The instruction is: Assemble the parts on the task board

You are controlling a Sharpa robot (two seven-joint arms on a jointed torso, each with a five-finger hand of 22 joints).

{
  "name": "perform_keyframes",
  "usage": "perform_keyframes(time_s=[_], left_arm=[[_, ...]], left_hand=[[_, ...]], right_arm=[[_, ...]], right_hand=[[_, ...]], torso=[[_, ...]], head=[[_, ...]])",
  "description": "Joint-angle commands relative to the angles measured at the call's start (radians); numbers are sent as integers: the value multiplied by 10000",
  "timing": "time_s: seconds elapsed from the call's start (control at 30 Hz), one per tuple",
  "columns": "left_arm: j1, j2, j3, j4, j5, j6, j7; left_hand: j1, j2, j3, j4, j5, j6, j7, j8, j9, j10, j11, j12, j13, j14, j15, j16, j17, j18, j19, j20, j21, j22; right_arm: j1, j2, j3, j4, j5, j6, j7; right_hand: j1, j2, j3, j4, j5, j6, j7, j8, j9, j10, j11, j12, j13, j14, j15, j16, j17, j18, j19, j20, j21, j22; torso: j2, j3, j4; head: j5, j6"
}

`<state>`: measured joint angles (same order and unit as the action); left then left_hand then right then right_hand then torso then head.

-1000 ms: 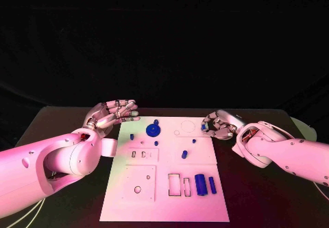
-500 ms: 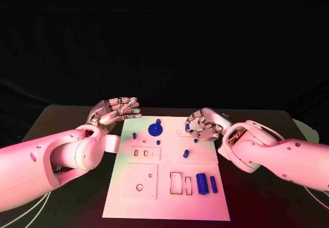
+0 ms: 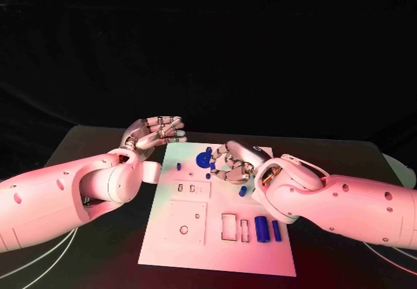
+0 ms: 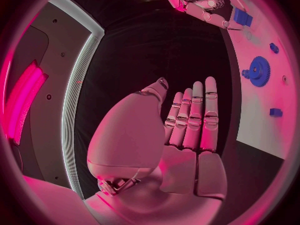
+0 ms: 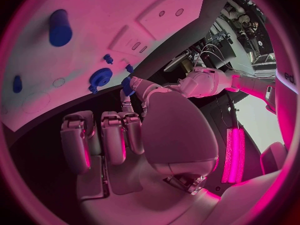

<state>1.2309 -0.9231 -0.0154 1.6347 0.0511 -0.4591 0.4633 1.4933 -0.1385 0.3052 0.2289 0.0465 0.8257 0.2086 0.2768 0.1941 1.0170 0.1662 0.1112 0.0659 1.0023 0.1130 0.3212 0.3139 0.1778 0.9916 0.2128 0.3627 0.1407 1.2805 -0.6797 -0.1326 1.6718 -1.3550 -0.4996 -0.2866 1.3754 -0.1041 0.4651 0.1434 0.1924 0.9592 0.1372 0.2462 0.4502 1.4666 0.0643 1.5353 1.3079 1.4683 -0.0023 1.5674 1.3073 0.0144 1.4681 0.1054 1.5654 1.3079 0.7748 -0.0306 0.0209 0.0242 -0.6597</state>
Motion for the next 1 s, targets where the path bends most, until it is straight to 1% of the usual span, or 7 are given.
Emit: perform_keyframes(time_s=[0.03, 0.17, 0.37, 0.43, 0.57, 0.8, 1.0], left_arm=[[8, 45, 3, -24, -22, 209, 73], [8, 64, 2, -48, -22, 204, 77], [8, 94, 1, -52, -21, 212, 79], [8, 98, 1, -47, -21, 215, 78], [8, 92, 2, -40, -21, 220, 75], [9, 82, 2, -32, -21, 232, 64], [9, 72, 2, -28, -21, 237, 58]], left_hand=[[135, 2, 49, -8, 32, -22, 75, -59, -15, 79, 4, -44, 4, 17, 42, -43, 16, 47, 38, 0, -58, -12], [135, 2, 49, -8, 32, -22, 75, -59, -15, 79, 4, -44, 4, 17, 42, -43, 16, 47, 38, 0, -58, -12], [135, 2, 49, -8, 32, -22, 75, -59, -15, 79, 4, -44, 4, 17, 42, -43, 16, 47, 38, 0, -58, -12], [135, 2, 49, -8, 32, -22, 75, -59, -15, 79, 4, -44, 4, 17, 42, -43, 16, 47, 38, 0, -58, -12], [135, 2, 49, -8, 32, -22, 75, -59, -15, 79, 4, -44, 4, 17, 42, -43, 16, 47, 38, 0, -58, -12], [138, 3, 62, -10, 32, -24, 67, -66, -18, 84, 2, -63, 3, 15, 43, -56, 23, 46, 38, 0, -61, -17], [138, 3, 62, -10, 32, -24, 67, -66, -18, 84, 2, -63, 3, 15, 43, -56, 23, 46, 38, 0, -61, -17]], right_arm=[[-77, 234, -37, -121, -654, 475, -466], [-221, 632, -83, -336, -891, 602, -505], [-452, 1132, -128, -658, -1241, 757, -550], [-513, 1243, -137, -742, -1318, 813, -558], [-610, 1393, -150, -858, -1428, 901, -563], [-705, 1508, -163, -971, -1602, 1006, -596], [-748, 1560, -169, -1047, -1681, 1114, -616]], right_hand=[[-82, 34, 39, 25, 19, 57, -24, 106, 160, 656, -78, 20, 2204, 1025, -77, 34, 2635, -144, 1027, -63, 54, 2629], [-152, -5, 26, 39, 3, 62, -34, 128, 177, 652, -86, 16, 2200, 1025, -83, 34, 2635, -144, 1027, -69, 54, 2629], [-183, -22, 20, 46, -5, 65, -40, 138, 185, 661, -90, 23, 2209, 1025, -87, 34, 2635, -144, 1027, -72, 54, 2629], [-210, -39, 14, 51, -13, 65, -42, 145, 191, 657, -93, 20, 2205, 1025, -90, 34, 2635, -144, 1027, -74, 54, 2629], [-210, -39, 14, 51, -13, 65, -42, 145, 191, 657, -93, 20, 2205, 1025, -90, 34, 2635, -144, 1027, -74, 54, 2629], [-250, -62, 6, 60, -22, 65, -47, 155, 199, 664, -97, 25, 2212, 1025, -94, 34, 2635, -144, 1027, -78, 54, 2629], [-294, -98, -7, 67, -33, 61, -51, 164, 208, 667, -101, 27, 2216, 1025, -98, 34, 2635, -144, 1027, -82, 54, 2629]], torso=[[-7, -14, 6], [9, -3, -16], [22, 6, 21], [23, 12, 13], [24, 17, -18], [19, 28, -16], [17, 25, -14]], head=[[64, -28], [143, -53], [159, -79], [168, -99], [197, -130], [219, -168], [224, -167]])
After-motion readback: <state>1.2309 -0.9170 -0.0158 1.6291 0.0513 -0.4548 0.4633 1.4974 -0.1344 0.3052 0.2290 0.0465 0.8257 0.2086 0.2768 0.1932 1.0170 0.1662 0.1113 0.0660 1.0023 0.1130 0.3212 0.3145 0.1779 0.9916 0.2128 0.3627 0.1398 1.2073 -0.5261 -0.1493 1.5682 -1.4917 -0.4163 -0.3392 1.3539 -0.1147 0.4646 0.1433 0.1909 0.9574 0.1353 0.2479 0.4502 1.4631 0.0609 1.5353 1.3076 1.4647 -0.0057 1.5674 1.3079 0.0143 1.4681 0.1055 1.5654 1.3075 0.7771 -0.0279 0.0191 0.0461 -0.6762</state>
